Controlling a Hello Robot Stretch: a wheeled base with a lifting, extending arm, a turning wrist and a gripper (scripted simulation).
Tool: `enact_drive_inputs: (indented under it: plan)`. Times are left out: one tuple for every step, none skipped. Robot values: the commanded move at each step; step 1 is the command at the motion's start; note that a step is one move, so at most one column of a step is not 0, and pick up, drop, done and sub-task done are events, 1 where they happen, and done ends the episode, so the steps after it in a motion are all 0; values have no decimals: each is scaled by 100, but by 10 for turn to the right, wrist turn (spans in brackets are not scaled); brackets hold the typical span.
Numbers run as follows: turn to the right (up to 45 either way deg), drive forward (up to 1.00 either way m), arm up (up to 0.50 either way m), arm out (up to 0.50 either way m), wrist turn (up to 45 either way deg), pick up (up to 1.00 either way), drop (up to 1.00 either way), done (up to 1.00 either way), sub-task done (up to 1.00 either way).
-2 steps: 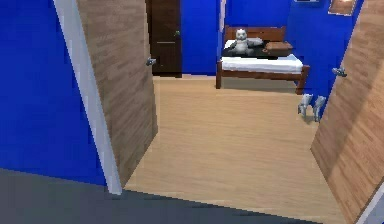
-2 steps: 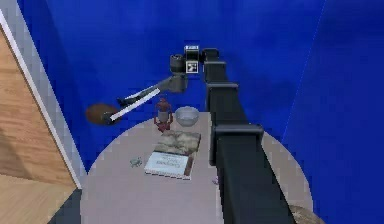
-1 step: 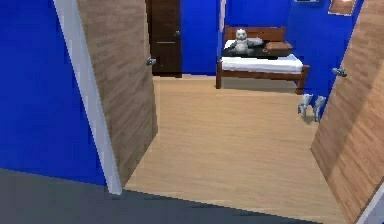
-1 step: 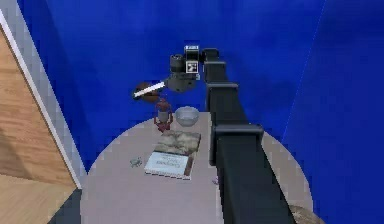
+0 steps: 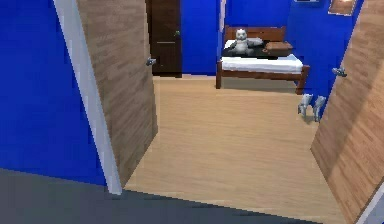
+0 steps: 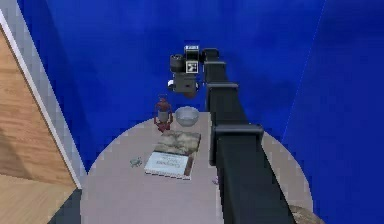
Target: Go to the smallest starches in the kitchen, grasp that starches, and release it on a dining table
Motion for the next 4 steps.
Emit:
enact_drive_inputs:
  plan:
    - [0,0,-8,0,0,0,0,0,0]
    - [0,0,-32,0,0,0,0,0,0]
    - [0,0,0,0,0,0,100,0,0]
    - [0,0,8,0,0,0,0,0,0]
